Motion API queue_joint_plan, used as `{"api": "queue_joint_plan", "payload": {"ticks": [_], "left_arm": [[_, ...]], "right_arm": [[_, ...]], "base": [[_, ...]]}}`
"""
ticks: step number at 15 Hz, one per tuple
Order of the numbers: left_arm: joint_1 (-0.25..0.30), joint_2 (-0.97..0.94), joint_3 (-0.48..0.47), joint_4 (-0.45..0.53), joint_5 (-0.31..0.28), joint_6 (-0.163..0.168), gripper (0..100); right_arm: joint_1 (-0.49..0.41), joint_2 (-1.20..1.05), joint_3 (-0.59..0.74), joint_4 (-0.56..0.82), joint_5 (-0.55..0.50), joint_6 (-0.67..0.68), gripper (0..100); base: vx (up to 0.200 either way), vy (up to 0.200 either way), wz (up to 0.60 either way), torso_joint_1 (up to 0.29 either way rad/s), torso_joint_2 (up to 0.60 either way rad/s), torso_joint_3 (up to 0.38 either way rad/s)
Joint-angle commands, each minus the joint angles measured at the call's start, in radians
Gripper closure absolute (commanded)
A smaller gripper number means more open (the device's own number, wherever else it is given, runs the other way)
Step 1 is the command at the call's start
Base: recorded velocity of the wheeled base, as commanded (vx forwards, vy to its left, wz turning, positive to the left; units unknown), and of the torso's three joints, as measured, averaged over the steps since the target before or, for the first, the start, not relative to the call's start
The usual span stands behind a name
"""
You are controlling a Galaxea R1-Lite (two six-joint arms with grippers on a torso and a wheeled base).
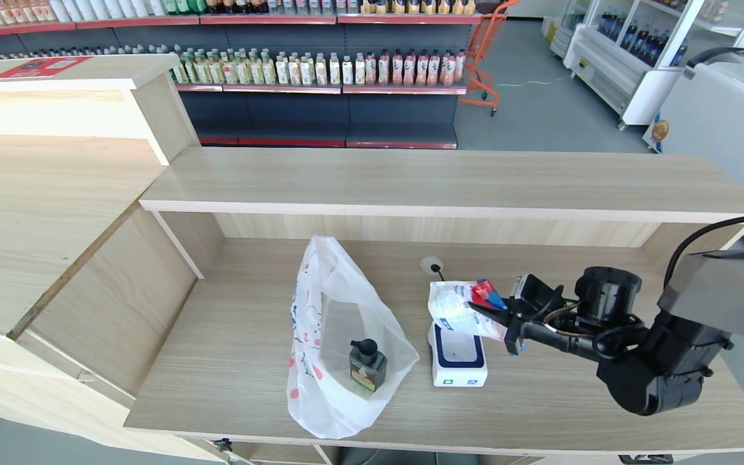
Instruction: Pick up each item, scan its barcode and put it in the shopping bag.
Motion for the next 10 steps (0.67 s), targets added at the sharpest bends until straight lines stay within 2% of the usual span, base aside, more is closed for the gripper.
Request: {"api": "queue_joint_plan", "payload": {"ticks": [1, 5, 8, 9, 10], "left_arm": [[0.0, 0.0, 0.0, 0.0, -0.001, 0.0, 0], [0.0, 0.0, 0.0, 0.0, -0.001, 0.0, 0], [0.0, 0.0, 0.0, 0.0, -0.001, 0.0, 0], [0.0, 0.0, 0.0, 0.0, -0.001, 0.0, 0], [0.0, 0.0, 0.0, 0.0, 0.001, 0.0, 0]], "right_arm": [[-0.003, -0.005, 0.011, -0.002, 0.0, 0.0, 100], [0.004, -0.029, 0.012, 0.001, 0.004, 0.012, 100], [0.07, -0.209, 0.063, 0.017, -0.05, 0.334, 100], [0.076, -0.246, 0.084, 0.049, -0.069, 0.386, 100], [0.085, -0.353, 0.13, 0.179, -0.089, 0.483, 100]], "base": [[0.0, 0.0, 0.0, 0.0, 0.0, 0.0], [0.0, 0.0, 0.0, 0.0, 0.0, 0.0], [0.0, 0.0, 0.0, 0.0, 0.0, 0.0], [0.0, 0.0, 0.0, 0.0, 0.0, 0.0], [0.0, 0.0, 0.0, 0.0, 0.0, 0.0]]}}
